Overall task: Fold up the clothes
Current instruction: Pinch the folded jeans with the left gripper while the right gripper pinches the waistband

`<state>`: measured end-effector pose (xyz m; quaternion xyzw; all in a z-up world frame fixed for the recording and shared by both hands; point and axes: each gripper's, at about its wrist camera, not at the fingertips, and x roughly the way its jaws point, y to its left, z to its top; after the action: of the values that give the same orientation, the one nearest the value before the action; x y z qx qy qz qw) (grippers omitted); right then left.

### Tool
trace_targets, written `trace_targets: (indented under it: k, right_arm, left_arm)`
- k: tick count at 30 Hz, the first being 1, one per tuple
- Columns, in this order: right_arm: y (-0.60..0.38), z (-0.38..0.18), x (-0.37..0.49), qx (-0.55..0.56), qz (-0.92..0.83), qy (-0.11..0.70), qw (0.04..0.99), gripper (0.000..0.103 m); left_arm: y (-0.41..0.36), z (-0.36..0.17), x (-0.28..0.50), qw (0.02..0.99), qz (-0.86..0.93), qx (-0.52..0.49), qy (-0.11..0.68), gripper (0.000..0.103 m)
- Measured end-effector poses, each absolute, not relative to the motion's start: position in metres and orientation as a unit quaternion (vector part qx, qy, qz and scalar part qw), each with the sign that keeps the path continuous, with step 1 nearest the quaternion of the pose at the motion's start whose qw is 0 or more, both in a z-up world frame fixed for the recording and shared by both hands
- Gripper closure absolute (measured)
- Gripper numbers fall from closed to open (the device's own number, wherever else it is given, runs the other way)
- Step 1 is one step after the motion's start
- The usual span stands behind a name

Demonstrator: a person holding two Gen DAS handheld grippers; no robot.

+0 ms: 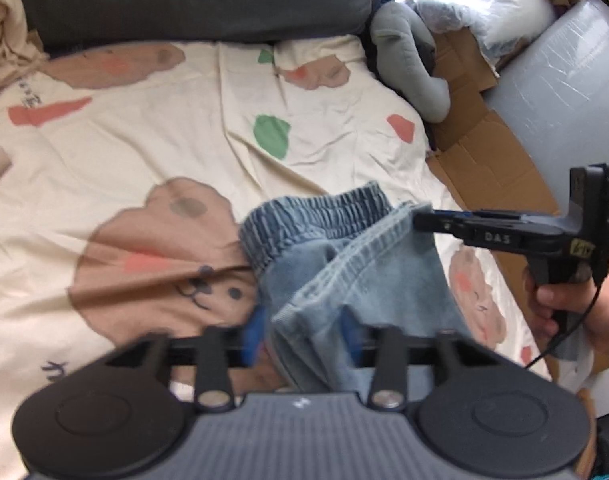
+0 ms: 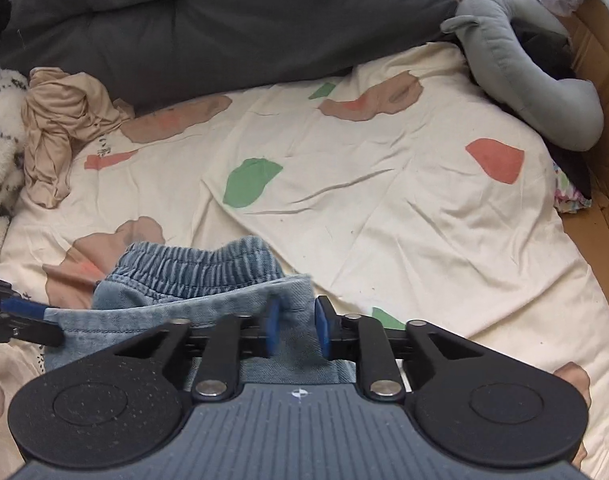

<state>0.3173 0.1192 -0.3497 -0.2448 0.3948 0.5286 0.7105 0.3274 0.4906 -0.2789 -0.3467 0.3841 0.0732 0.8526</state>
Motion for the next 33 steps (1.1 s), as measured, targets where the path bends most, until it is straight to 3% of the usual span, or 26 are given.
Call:
trace_targets:
  k: [1, 6, 9, 11, 13, 14, 16, 20, 33]
  right_arm:
    - [0.119, -0.351, 0.319, -0.244, 0.53, 0.397, 0.708, 0.056]
    - [0.119, -0.359, 0.326, -0.242, 0.548, 0.406, 0.69, 0.056]
    - [0.122, -0.365, 0.331, -0.236, 0.562, 0.412, 0.677, 0.056]
    - [0.123, -0.369, 0.335, -0.23, 0.571, 0.416, 0.669, 0.056]
    - [0.124, -0.373, 0.338, -0.225, 0.577, 0.419, 0.664, 0.057]
    - [0.124, -0.372, 0.338, -0.222, 0.582, 0.418, 0.661, 0.059]
    - [0.123, -0.367, 0.336, -0.218, 0.595, 0.406, 0.658, 0.077]
    - [0.115, -0.354, 0.328, -0.217, 0.613, 0.382, 0.656, 0.086]
    - [0.077, -0.303, 0.354, -0.169, 0.582, 0.36, 0.709, 0.087]
  left_arm:
    - [0.492, -0.281, 0.326, 0.85, 0.073, -0.353, 0.384, 0.044]
    - [0.491, -0.3, 0.328, 0.836, 0.056, -0.386, 0.387, 0.046]
    - [0.491, -0.306, 0.33, 0.831, 0.048, -0.403, 0.38, 0.054]
    - [0.492, -0.309, 0.33, 0.828, 0.046, -0.412, 0.378, 0.068]
    - [0.491, -0.307, 0.329, 0.829, 0.048, -0.411, 0.376, 0.073]
    - [0.491, -0.304, 0.328, 0.832, 0.049, -0.406, 0.374, 0.075]
    - [0.489, -0.298, 0.326, 0.838, 0.049, -0.395, 0.373, 0.079]
    - [0.481, -0.281, 0.324, 0.849, 0.046, -0.376, 0.368, 0.085]
    - [0.478, -0.243, 0.358, 0.877, 0.015, -0.339, 0.34, 0.086]
